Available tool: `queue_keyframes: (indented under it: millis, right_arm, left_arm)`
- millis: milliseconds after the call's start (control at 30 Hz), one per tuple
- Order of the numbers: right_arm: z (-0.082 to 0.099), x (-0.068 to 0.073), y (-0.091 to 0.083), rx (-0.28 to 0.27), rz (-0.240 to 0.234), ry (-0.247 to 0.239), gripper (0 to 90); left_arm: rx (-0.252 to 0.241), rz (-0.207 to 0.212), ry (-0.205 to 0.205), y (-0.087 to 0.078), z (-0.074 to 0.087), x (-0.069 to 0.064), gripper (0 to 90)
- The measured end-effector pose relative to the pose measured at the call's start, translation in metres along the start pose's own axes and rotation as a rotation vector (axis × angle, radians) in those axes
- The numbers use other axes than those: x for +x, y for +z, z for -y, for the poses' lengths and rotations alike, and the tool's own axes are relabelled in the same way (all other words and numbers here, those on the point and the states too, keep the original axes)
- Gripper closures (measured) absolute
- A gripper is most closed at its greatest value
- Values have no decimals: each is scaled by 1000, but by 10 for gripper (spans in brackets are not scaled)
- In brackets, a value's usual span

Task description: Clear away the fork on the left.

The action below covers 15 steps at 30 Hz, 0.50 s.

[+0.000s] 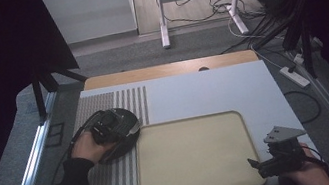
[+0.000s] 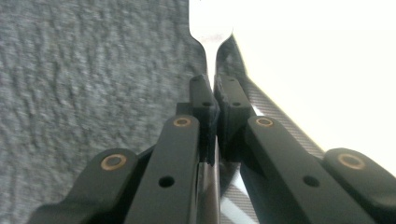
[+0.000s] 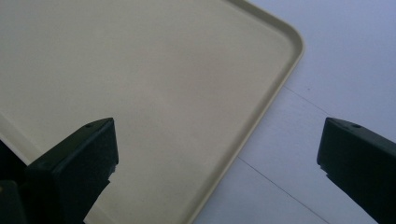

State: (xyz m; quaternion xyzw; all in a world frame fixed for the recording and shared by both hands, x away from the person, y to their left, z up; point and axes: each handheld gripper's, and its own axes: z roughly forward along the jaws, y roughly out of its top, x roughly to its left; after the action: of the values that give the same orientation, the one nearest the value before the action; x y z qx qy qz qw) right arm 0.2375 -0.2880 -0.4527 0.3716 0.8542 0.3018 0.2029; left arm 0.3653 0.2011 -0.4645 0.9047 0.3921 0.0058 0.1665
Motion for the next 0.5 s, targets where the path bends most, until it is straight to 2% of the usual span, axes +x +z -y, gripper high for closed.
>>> queue_keyframes:
  millis: [133, 167, 200, 333, 400, 500]
  right_arm:
    - [0, 0, 0, -1, 2, -4, 0]
    - [0, 0, 0, -2, 2, -4, 0]
    - [0, 0, 0, -2, 2, -4, 0]
    - [0, 0, 0, -5, 2, -5, 0]
    - [0, 0, 0, -3, 0, -1, 0]
    - [0, 0, 0, -4, 1, 0, 0]
  left_arm:
    - [-12, 21, -8, 0, 4, -14, 864]
    - [-12, 21, -8, 0, 4, -14, 864]
    - [-8, 33, -9, 2, 5, -21, 864]
    - [-8, 49, -7, 6, 4, -31, 864]
    - [-11, 63, -4, 10, 3, -42, 863]
    - [-11, 64, 0, 13, 1, -49, 863]
